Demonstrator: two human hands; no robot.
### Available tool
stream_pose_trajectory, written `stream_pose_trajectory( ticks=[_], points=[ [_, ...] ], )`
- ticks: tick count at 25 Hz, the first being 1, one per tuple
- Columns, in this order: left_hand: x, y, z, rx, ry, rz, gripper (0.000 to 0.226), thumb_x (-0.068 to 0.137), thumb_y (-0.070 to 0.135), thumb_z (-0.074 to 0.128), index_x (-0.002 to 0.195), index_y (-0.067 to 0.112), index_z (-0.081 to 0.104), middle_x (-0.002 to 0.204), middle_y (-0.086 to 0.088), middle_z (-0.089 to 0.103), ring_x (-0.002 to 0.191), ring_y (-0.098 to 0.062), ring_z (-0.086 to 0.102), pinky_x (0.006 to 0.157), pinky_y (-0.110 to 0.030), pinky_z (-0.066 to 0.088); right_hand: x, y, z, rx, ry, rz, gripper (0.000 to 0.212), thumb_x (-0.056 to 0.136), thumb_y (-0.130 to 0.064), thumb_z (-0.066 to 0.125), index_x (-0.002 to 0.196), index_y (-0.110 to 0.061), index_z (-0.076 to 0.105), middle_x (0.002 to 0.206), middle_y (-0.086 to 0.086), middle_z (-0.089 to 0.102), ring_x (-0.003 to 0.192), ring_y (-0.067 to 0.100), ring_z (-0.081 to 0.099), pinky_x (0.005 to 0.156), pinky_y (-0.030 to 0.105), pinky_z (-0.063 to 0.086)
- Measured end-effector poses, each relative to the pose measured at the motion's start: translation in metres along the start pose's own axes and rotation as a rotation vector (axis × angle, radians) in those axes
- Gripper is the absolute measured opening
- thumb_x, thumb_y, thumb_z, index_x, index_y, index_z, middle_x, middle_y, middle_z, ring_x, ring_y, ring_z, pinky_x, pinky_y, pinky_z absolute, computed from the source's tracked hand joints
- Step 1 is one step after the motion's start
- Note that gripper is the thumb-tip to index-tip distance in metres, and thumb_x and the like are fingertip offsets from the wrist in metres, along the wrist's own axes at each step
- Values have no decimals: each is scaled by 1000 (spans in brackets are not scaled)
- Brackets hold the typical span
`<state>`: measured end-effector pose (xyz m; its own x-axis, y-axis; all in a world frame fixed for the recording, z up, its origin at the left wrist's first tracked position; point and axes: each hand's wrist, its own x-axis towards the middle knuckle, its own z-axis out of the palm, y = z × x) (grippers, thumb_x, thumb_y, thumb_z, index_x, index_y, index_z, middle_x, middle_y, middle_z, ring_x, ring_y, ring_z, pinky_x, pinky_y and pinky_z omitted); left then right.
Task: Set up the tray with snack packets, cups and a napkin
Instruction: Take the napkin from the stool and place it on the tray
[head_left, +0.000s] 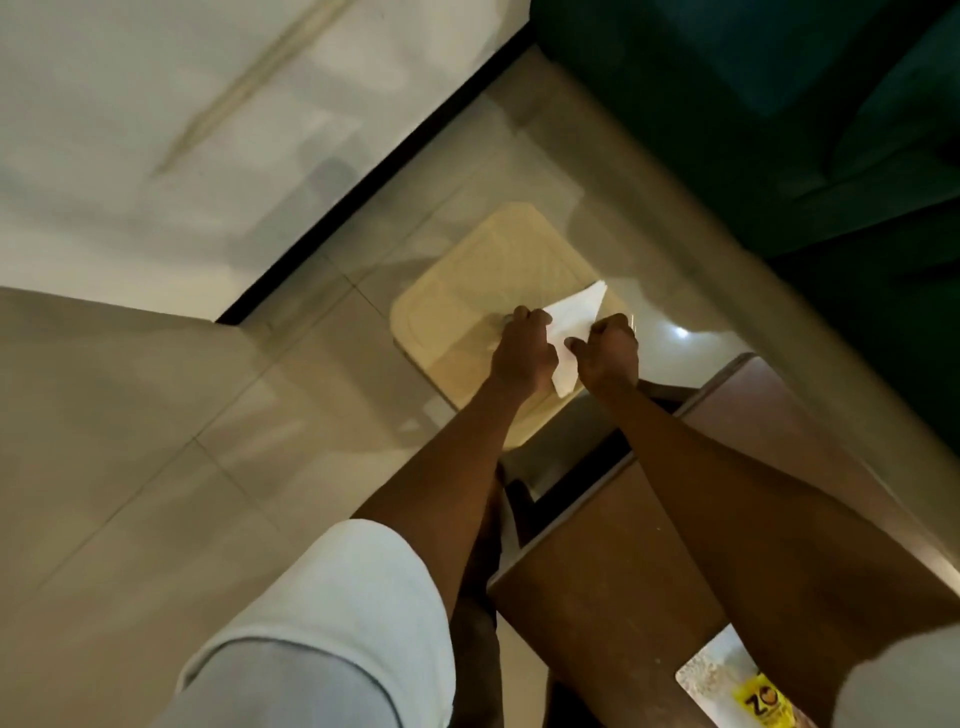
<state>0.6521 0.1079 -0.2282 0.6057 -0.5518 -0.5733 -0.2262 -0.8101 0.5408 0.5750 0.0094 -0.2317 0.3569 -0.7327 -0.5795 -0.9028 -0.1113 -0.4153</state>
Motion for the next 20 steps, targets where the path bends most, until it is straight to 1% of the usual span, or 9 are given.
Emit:
stream_pose_trajectory(
  ticks=[3, 5, 9, 10, 12, 14, 16, 18, 20],
  points=[
    [7, -9, 10, -49, 12, -9, 37, 96, 11, 60, 133, 8, 59, 136, -14, 54, 128, -32, 55, 108, -45, 50, 6, 5, 18, 114, 8, 145, 49, 89, -19, 79, 129, -6, 55, 129, 12, 67, 118, 33, 66, 97, 45, 57],
    [5, -17, 16, -78, 1, -40, 37, 95, 8, 58, 132, 7, 59, 136, -14, 54, 128, -31, 55, 109, -45, 49, 9, 10, 27, 196, -33, 232, 44, 88, -16, 79, 128, -6, 62, 129, 10, 68, 119, 31, 67, 96, 41, 57],
    [-2, -16, 19, -229, 40, -60, 30, 96, 7, 61, 126, 5, 61, 134, -16, 56, 124, -33, 59, 108, -44, 51, 2, 7, 19, 366, -51, 281, 36, 84, -15, 77, 118, -6, 72, 121, 11, 72, 107, 31, 68, 90, 38, 59],
    [-3, -19, 19, -300, 76, -101, 29, 97, 11, 64, 126, 5, 61, 134, -16, 57, 123, -33, 61, 107, -41, 53, -3, 3, 19, 386, -68, 271, 35, 82, -13, 77, 116, -5, 72, 117, 12, 72, 104, 31, 68, 88, 39, 60],
    [-9, -6, 6, -576, 85, -250, 43, 96, 23, 71, 132, 5, 57, 138, -17, 58, 123, -32, 62, 104, -36, 54, -15, 0, -4, 476, -83, 229, 30, 81, -7, 76, 109, 0, 69, 112, 15, 72, 102, 35, 70, 89, 44, 62],
    [-17, 19, -25, -860, -28, -325, 64, 90, 38, 77, 141, 7, 53, 139, -15, 61, 124, -33, 63, 106, -45, 55, -25, -10, -46, 629, -104, 129, 24, 83, 0, 75, 104, 0, 64, 110, 16, 71, 104, 36, 71, 89, 47, 63],
    [-24, 57, -65, -924, -127, -233, 68, 85, 42, 82, 140, 11, 57, 134, -12, 68, 120, -33, 68, 103, -47, 58, -35, -21, -104, 768, -133, 9, 28, 84, 3, 76, 107, -3, 62, 107, 9, 69, 102, 30, 72, 81, 40, 65],
    [-26, 81, -91, -990, -202, -111, 55, 82, 32, 86, 128, 11, 65, 122, -11, 76, 111, -32, 75, 91, -43, 63, -41, -33, -142, 781, -169, -74, 33, 84, 3, 78, 113, -3, 62, 104, 4, 72, 94, 20, 75, 69, 30, 65],
    [-58, 128, -98, -991, -261, -19, 45, 83, 20, 85, 123, 7, 68, 117, -10, 78, 107, -30, 76, 84, -40, 65, -73, -17, -197, 783, -135, -160, 29, 84, 3, 79, 108, -5, 65, 100, 4, 74, 85, 15, 77, 65, 27, 63]
  ],
)
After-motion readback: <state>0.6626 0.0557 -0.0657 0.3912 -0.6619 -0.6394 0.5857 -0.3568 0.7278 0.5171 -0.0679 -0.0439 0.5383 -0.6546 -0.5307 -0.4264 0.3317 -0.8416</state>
